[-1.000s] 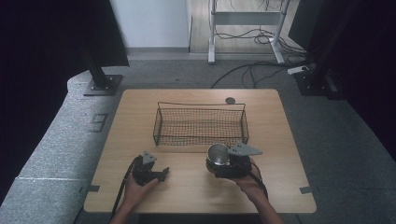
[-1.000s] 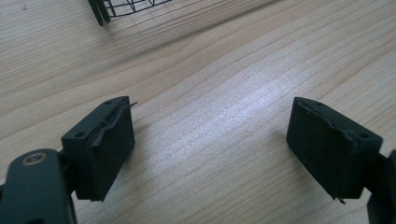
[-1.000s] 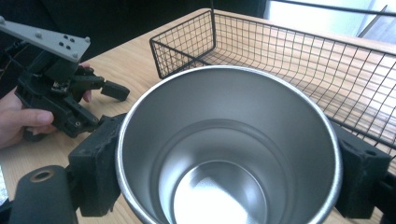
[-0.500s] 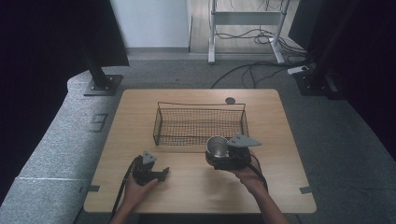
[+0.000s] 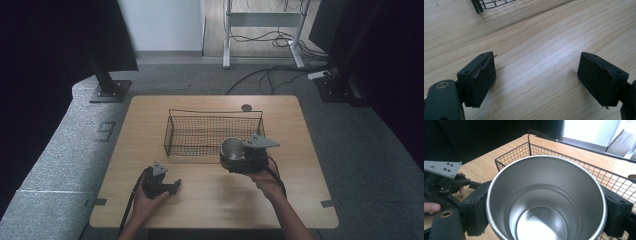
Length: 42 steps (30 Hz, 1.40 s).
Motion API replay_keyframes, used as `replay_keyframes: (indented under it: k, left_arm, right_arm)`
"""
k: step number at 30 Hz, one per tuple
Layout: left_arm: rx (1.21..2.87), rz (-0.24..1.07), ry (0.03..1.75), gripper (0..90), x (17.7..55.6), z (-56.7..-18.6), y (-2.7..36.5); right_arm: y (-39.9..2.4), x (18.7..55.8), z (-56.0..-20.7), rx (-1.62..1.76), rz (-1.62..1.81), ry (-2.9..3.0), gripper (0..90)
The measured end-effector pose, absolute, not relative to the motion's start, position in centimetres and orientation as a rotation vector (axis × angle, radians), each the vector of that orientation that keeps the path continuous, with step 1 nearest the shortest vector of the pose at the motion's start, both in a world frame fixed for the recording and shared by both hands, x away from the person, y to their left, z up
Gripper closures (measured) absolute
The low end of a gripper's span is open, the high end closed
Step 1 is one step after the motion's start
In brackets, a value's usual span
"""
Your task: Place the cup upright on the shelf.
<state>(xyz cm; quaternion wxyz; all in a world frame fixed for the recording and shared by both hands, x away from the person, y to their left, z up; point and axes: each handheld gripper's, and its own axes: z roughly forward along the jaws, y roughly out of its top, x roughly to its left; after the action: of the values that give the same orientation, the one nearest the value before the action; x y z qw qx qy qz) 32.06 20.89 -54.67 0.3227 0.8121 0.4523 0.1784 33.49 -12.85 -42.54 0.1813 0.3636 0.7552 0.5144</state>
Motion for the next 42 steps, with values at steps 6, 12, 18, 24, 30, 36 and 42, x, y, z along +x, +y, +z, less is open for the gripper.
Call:
replay_keyframes:
  k: [6, 12, 18, 24, 30, 36, 42]
  left_arm:
    - [2.132, 0.469, 1.187, 15.0, 32.1, -54.7, 20.9]
    - [2.132, 0.468, 1.187, 15.0, 32.1, -54.7, 20.9]
    - [2.132, 0.468, 1.187, 15.0, 32.1, -54.7, 20.9]
    - [2.132, 0.468, 1.187, 15.0, 32.1, -54.7, 20.9]
    - [2.132, 0.469, 1.187, 15.0, 32.1, -54.7, 20.9]
    - [2.132, 0.468, 1.187, 15.0, 32.1, -54.7, 20.9]
    - [2.132, 0.468, 1.188, 15.0, 32.1, -54.7, 20.9]
  right_arm:
    - [-12.8, 34.1, -42.0, 1.025, 1.448, 2.126, 14.1]
    - [-12.8, 34.9, -41.6, 1.032, 1.447, 2.114, 14.1]
    - [-13.0, 36.0, -41.5, 1.059, 1.446, 2.097, 14.1]
    - [-13.3, 36.8, -41.1, 1.075, 1.447, 2.081, 14.1]
    - [-13.5, 37.9, -40.8, 1.095, 1.445, 2.066, 14.1]
    - [-13.7, 39.0, -41.1, 1.126, 1.428, 2.062, 14.1]
    - [-13.9, 40.2, -41.7, 1.157, 1.413, 2.054, 14.1]
